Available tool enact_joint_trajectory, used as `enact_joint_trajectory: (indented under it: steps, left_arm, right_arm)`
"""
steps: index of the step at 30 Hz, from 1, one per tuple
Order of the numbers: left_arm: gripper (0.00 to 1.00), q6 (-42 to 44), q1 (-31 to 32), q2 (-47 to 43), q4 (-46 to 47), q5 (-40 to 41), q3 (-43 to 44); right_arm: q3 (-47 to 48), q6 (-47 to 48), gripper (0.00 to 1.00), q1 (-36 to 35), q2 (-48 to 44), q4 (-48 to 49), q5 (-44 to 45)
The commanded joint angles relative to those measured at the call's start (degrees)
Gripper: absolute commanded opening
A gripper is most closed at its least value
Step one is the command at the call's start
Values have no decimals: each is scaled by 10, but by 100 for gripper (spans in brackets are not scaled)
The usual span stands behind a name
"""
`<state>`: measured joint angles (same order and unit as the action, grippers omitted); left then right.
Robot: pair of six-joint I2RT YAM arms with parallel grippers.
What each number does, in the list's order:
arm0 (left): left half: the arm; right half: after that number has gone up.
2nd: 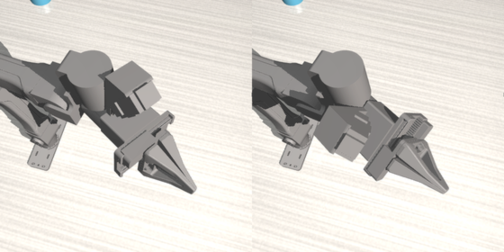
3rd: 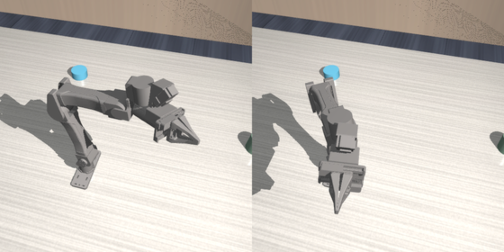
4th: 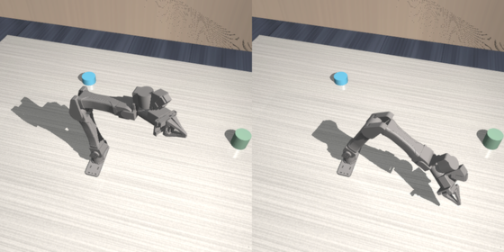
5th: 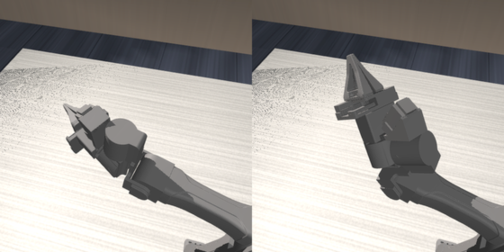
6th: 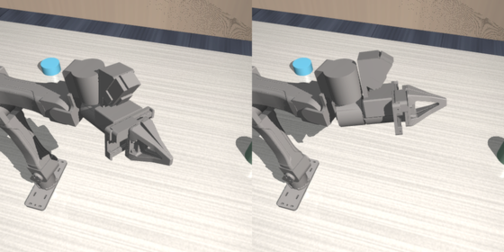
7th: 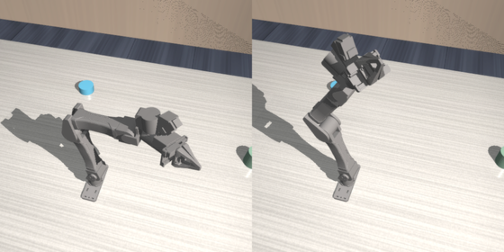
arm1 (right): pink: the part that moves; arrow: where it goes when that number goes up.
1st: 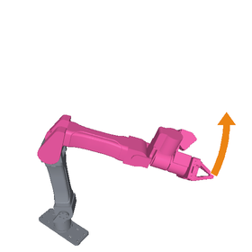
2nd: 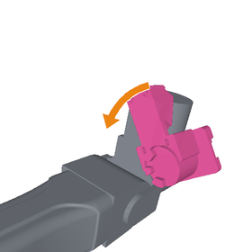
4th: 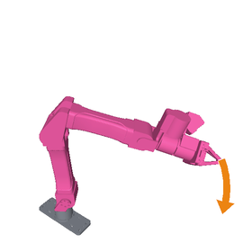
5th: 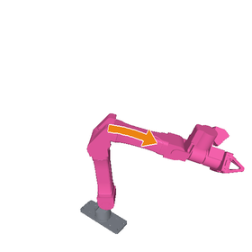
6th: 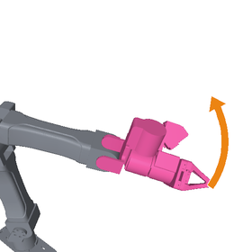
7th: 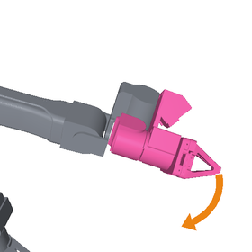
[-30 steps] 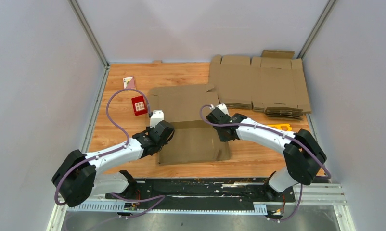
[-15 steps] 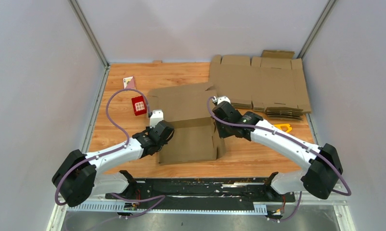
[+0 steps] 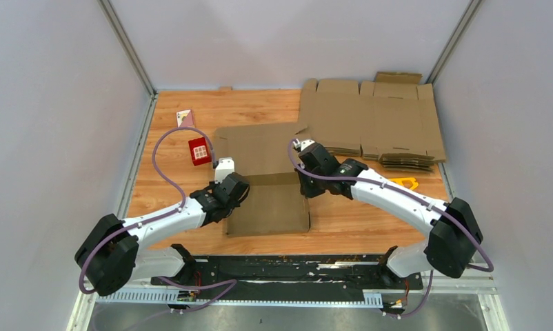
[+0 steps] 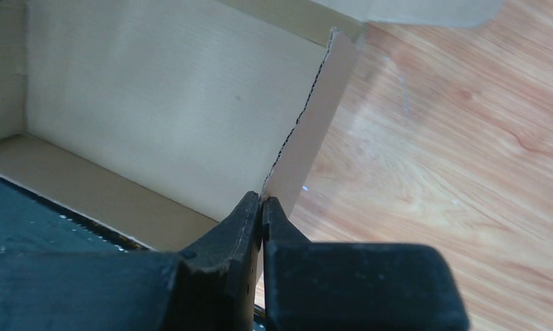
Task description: Fold the paper box
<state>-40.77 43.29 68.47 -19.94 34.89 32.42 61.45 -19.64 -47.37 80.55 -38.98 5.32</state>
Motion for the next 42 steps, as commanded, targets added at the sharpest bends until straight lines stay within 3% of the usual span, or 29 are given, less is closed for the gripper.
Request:
enact_joint_trajectory:
  steps: [1,4,19,23,29,32,34,36,42]
  left_arm:
    - [0,1,-3,5,9,16,10]
    - [0,1,-3,5,10,15,10]
    - [0,2,-3,2,10,14,9]
    - [0,2,-3,2,10,15,10]
    - [0,-1,-3,1,7,19,10]
    - [0,-3,-3,1,5,23,9]
    - [0,-4,-3,0,4,24,9]
    - [0,-4,-3,1,4,25,9]
    - [0,-4,-3,2,4,24,10]
  right_arm:
    - [-11,3,4,-4,30,72,-95]
    - [-12,-1,8,-4,47,91,-118]
    - [-36,3,58,-3,75,98,-119]
    - [-30,3,66,-3,69,86,-121]
    - [-12,-1,62,-4,102,35,-85]
    - [-8,-10,61,-10,115,17,-25]
    - [-2,-13,49,-16,127,-4,20]
    - [11,-18,43,-23,147,-27,55]
    - [48,-40,40,-56,194,-88,181]
